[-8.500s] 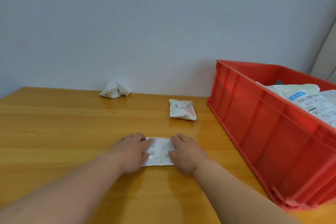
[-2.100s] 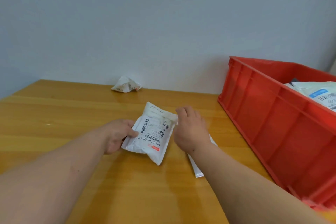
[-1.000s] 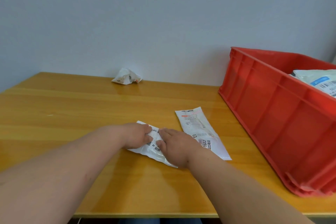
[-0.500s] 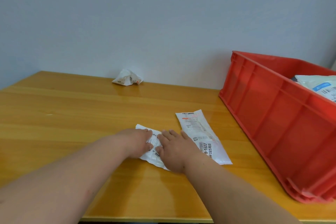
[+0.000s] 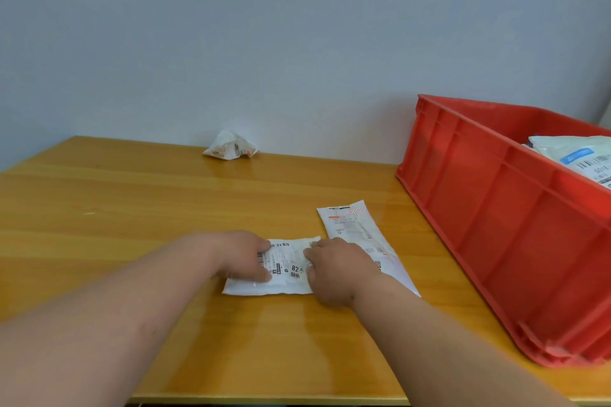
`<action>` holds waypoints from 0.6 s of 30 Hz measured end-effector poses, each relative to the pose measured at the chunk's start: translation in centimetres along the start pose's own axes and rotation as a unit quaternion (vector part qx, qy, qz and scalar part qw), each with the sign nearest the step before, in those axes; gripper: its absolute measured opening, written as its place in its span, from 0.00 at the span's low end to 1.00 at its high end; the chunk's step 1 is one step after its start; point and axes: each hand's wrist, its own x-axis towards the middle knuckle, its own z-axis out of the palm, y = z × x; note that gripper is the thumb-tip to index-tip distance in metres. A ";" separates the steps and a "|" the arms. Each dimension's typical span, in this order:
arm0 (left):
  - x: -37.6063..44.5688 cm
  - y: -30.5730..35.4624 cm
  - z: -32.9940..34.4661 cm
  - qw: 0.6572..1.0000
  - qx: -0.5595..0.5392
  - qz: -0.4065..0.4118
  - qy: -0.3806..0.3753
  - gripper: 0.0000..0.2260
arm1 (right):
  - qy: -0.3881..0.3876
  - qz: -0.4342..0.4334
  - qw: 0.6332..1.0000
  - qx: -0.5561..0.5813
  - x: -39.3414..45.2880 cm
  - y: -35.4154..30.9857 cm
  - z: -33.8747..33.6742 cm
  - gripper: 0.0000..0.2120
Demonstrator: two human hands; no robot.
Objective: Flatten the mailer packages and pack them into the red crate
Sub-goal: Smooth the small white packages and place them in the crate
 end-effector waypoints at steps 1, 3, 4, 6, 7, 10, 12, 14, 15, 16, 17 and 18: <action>-0.2 -0.2 -0.3 1.000 0.004 0.000 -0.014 0.30 | -0.007 -0.004 1.000 -0.019 0.2 -0.1 -0.2 0.15; -0.1 -0.6 -0.5 1.000 0.011 0.002 -0.028 0.33 | -0.016 -0.015 0.999 -0.035 0.7 0.0 -0.7 0.12; 0.1 -0.8 -0.4 1.000 0.011 0.003 -0.028 0.34 | -0.020 -0.023 0.999 -0.033 1.0 0.0 -0.8 0.11; 0.5 -0.7 -0.4 0.999 0.020 0.006 -0.025 0.35 | -0.035 -0.036 0.998 -0.027 1.4 0.0 -0.8 0.13; 0.8 -0.6 -0.3 0.999 0.029 0.009 -0.024 0.34 | -0.043 -0.036 0.998 -0.025 1.7 0.0 -0.8 0.13; 1.2 0.1 -0.4 0.999 0.051 0.012 -0.017 0.32 | -0.043 -0.025 0.999 -0.019 2.3 0.0 -1.0 0.08; 1.4 0.5 -0.4 0.999 0.051 0.007 -0.010 0.31 | -0.039 -0.012 0.999 -0.009 2.3 -0.3 -1.0 0.08; 1.4 0.5 -0.3 0.999 0.047 0.006 0.000 0.32 | -0.041 -0.001 0.999 -0.001 2.2 -0.6 -1.2 0.10; 1.4 0.4 -0.2 0.999 0.039 0.008 0.005 0.32 | -0.043 0.007 0.999 0.008 2.1 -0.6 -1.3 0.07; 1.3 0.3 -0.1 1.000 0.025 0.010 0.009 0.32 | -0.047 0.007 0.999 0.019 2.0 -0.7 -1.4 0.03; 1.2 -0.1 -0.1 1.000 0.001 0.012 0.015 0.32 | -0.044 0.010 0.998 0.034 2.0 -0.6 -1.6 0.08; 1.2 -0.4 0.0 0.999 -0.031 0.012 0.023 0.33 | -0.036 0.012 0.998 0.050 2.0 -0.6 -1.8 0.13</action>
